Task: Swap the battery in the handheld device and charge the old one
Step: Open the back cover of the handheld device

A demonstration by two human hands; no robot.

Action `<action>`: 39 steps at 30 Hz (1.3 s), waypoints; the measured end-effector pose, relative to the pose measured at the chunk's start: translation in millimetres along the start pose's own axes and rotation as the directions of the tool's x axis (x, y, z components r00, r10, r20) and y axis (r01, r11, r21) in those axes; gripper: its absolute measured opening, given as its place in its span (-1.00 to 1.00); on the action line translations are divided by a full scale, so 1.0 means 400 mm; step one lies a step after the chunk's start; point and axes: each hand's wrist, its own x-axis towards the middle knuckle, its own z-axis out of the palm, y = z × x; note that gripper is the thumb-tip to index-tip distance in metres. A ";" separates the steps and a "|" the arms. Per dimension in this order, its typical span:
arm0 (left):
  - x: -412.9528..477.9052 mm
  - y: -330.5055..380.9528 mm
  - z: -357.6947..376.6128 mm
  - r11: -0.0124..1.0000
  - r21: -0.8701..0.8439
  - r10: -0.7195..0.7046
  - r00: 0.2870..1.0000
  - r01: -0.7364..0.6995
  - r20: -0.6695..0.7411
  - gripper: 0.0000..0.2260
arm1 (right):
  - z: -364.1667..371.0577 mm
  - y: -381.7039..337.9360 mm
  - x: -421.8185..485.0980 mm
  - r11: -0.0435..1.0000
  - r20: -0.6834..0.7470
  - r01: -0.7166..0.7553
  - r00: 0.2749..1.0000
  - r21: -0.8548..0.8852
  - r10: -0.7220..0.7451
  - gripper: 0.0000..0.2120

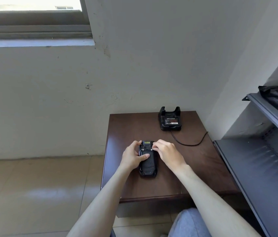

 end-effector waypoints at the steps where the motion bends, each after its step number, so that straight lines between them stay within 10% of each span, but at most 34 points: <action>1: 0.000 0.000 0.000 1.000 0.002 0.000 1.000 0.000 0.002 -0.41 | 0.000 0.002 0.000 1.000 0.000 0.010 1.000 -0.011 -0.010 -0.95; 26: -0.013 0.016 -0.010 1.000 0.008 -0.014 1.000 0.014 0.016 -0.41 | -0.017 -0.049 -0.092 0.973 0.070 -0.184 0.982 0.141 0.176 -0.63; 39: 0.002 -0.004 0.000 1.000 -0.013 -0.009 1.000 0.009 0.003 -0.39 | 0.026 -0.063 -0.067 0.737 0.057 -0.440 0.874 0.513 0.483 -0.71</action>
